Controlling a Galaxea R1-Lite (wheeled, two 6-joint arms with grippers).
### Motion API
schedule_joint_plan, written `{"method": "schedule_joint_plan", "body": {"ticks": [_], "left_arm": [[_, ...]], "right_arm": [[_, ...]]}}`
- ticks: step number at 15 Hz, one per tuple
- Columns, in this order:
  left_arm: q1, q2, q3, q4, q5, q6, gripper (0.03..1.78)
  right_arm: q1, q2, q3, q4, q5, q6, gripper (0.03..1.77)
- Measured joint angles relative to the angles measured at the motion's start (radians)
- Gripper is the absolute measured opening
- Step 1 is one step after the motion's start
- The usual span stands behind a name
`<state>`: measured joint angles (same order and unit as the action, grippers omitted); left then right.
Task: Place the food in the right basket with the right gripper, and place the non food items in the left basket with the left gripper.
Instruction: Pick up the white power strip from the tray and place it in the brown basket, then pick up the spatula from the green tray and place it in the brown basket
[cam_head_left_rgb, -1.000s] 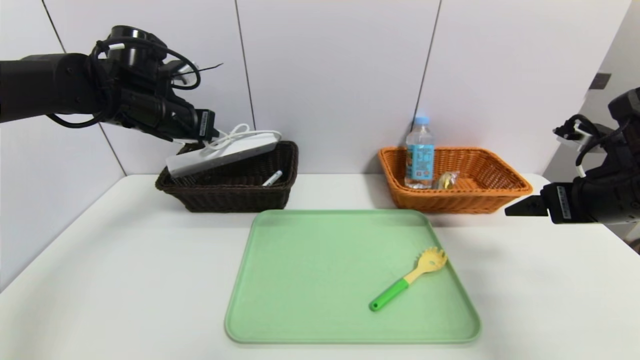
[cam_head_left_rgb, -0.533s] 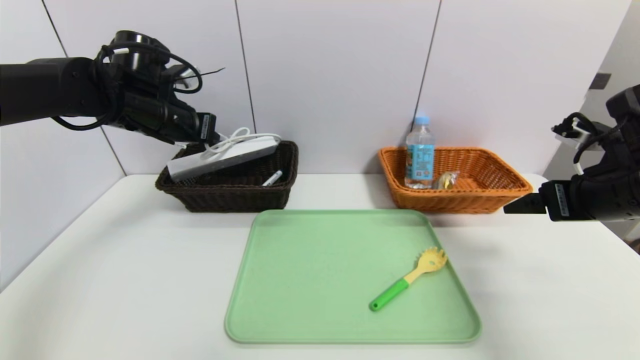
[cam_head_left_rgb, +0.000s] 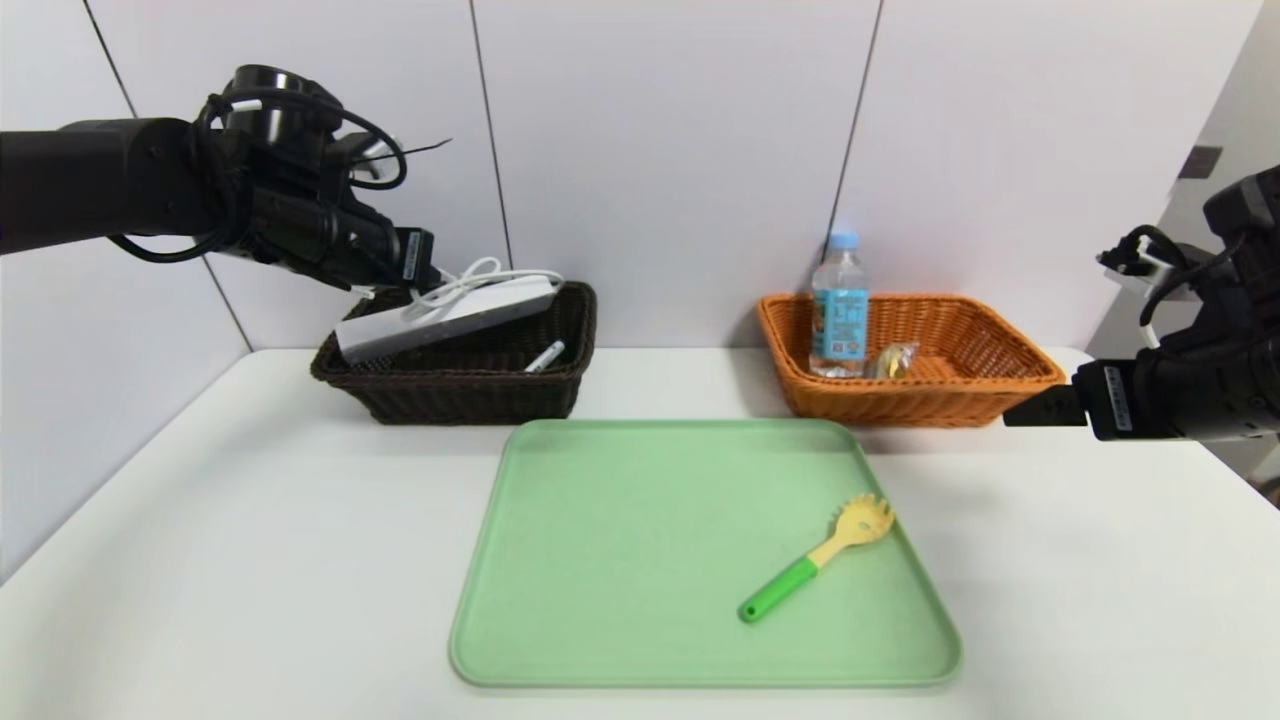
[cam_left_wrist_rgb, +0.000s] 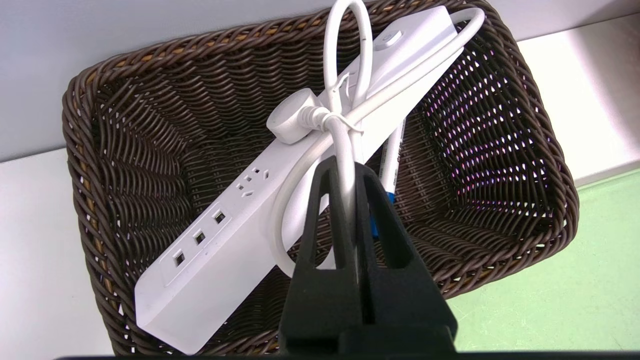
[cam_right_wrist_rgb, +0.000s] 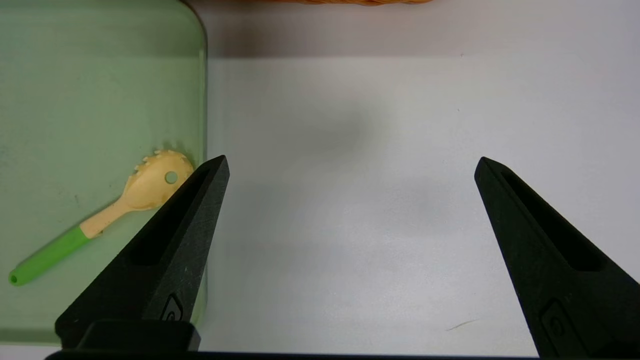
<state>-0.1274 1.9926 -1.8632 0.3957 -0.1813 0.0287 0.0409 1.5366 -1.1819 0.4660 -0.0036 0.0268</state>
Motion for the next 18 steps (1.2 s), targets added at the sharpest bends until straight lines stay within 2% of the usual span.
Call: {"method": "schedule_joint_plan", "body": {"ticks": [3,8,13,15,18], "left_arm": [[0.0,0.001,0.004,0.0,0.0,0.0,0.08],[0.0,0.006,0.004,0.0,0.0,0.0,0.83],[-0.015,-0.047,-0.017,0.006,-0.005,-0.014,1.24],[-0.079,-0.1,-0.026,0.029,-0.006,-0.048,1.35],[-0.242,-0.181,-0.002,0.116,-0.013,-0.162,1.46]], "right_arm": [[0.0,0.0,0.0,0.001,-0.001,0.001,1.7],[0.0,-0.004,0.001,0.001,-0.01,0.0,1.7],[0.001,-0.007,0.002,0.001,-0.013,0.002,1.7],[0.005,-0.008,0.002,0.001,-0.013,0.007,1.7],[0.018,-0.008,0.002,0.001,-0.014,0.021,1.7]]}}
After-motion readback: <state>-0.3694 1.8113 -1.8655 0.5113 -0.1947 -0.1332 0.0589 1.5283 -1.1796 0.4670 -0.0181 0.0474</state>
